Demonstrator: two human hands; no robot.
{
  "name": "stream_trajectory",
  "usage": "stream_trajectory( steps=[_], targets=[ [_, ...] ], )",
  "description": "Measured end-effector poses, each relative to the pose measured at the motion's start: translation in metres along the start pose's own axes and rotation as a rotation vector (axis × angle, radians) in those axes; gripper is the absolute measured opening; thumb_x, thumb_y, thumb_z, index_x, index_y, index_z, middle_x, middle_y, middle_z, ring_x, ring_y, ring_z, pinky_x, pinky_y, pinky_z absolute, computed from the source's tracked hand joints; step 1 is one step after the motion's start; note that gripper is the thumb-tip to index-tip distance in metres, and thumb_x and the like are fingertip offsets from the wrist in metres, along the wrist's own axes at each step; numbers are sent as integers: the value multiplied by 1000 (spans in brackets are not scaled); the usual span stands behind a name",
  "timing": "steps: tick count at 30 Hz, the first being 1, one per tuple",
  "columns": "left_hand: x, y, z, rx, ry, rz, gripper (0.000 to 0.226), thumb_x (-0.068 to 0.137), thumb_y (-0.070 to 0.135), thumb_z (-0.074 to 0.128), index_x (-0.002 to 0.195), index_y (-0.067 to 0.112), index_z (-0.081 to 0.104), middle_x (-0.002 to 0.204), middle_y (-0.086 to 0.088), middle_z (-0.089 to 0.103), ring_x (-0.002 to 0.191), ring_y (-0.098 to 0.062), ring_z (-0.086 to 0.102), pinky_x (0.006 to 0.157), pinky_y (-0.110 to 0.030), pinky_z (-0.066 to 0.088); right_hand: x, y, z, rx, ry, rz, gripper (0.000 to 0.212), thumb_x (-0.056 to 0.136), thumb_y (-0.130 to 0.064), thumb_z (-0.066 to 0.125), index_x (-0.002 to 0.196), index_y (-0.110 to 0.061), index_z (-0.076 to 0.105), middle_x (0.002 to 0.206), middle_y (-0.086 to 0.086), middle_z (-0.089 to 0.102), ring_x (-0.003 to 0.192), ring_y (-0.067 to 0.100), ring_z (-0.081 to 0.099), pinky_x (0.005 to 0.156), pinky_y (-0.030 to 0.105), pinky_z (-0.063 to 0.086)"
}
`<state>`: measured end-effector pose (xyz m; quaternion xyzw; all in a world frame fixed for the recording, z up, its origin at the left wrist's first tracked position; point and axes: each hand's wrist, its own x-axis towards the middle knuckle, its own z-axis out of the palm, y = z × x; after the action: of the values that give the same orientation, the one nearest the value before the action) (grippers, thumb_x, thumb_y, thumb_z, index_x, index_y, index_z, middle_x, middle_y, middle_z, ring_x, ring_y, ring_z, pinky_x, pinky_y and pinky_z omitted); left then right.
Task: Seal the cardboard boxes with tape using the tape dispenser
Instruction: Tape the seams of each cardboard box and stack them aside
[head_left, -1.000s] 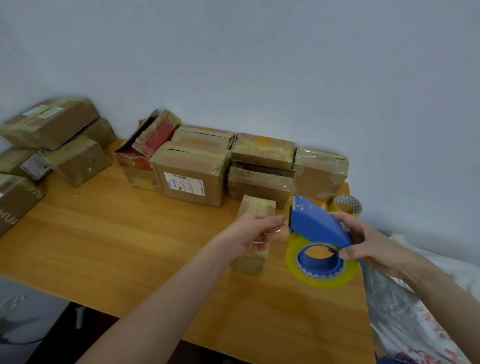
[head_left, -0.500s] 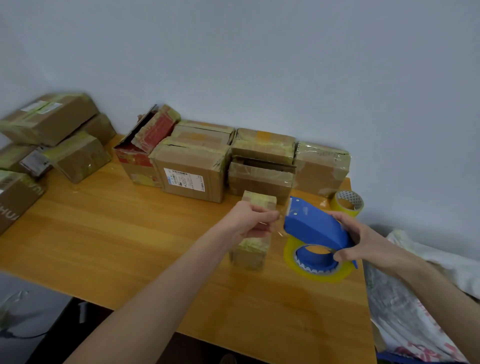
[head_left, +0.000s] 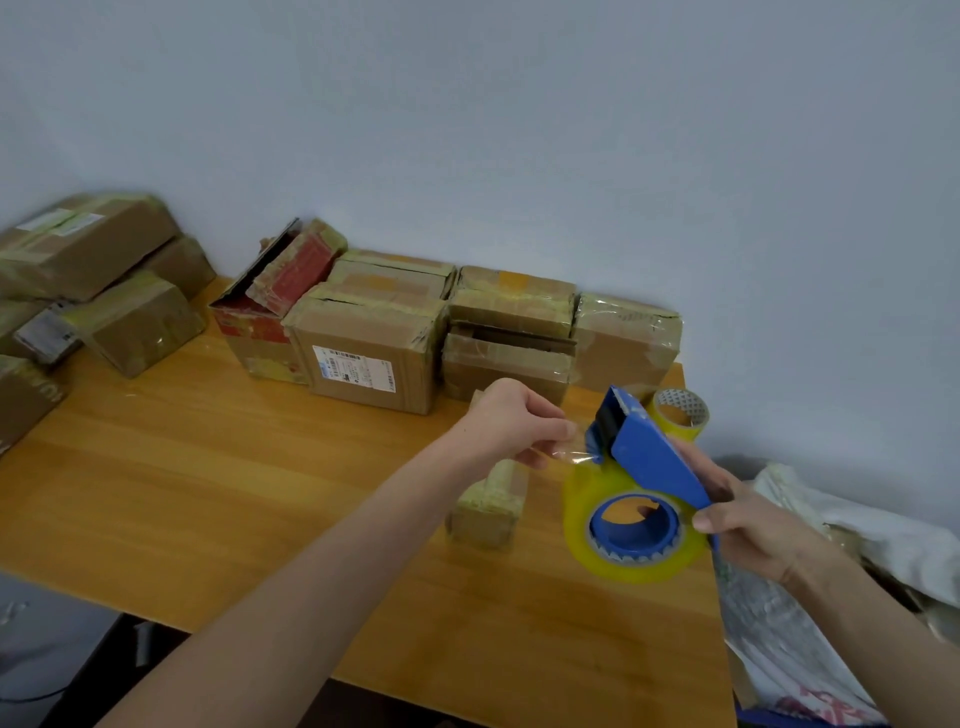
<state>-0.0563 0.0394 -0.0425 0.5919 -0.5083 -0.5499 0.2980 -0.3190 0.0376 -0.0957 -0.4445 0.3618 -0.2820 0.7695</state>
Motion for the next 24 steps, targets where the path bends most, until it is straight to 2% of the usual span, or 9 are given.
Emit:
stream_trajectory(
  steps=[3,5,8,11,14,17,21,24],
  targets=[
    [4,-4,-3,44,-18,-47,16,86,18,71,95,5,71,81,-5,70,69,-8,64,54,-16,49,0,-4,5,-77,59,-6,97,34,-7,78,126,-25,54,113,-7,70,100,15,68,76,26,57],
    [6,-9,-3,105,10,-35,9,89,19,67,91,10,66,80,-2,66,70,-8,62,53,-17,48,1,-10,12,-244,90,-7,92,35,-14,79,122,-32,56,116,-9,67,102,11,66,78,25,56],
    [11,-23,-2,205,70,-23,9,95,24,59,91,16,59,92,-1,62,82,-11,59,57,-19,47,4,-19,25,-535,136,-12,85,41,-24,81,119,-45,54,120,-12,59,99,3,64,74,24,56],
    [13,-34,-2,138,105,-75,15,97,23,54,83,18,57,93,-2,64,87,-10,61,65,-21,53,8,-24,35,-749,151,-60,79,64,-4,85,116,-50,47,119,-14,55,93,-5,61,71,19,54],
    [13,-40,-5,48,115,-104,17,98,20,53,83,14,57,87,-5,68,73,-8,66,56,-19,55,11,-27,38,-922,131,-84,79,71,-1,81,113,-54,41,116,-26,49,97,-14,55,70,12,50],
    [13,-44,-10,57,123,-93,15,98,19,54,85,11,58,81,-4,66,65,-7,63,49,-17,51,15,-27,37,-1007,89,-54,81,72,-7,81,118,-56,37,120,-26,48,103,-8,55,72,12,50],
    [9,-51,-29,59,187,-96,11,96,17,57,90,10,62,79,-2,62,66,-8,58,52,-17,50,15,-28,36,-1050,60,-50,78,73,-7,80,126,-49,40,120,-22,50,96,-13,55,67,13,49],
    [7,-58,-52,90,252,-83,12,95,18,58,88,11,63,82,-2,63,73,-9,59,57,-19,51,10,-29,28,-1068,67,-43,78,74,-3,79,121,-51,40,118,-22,51,94,-15,55,67,10,48]
  ],
)
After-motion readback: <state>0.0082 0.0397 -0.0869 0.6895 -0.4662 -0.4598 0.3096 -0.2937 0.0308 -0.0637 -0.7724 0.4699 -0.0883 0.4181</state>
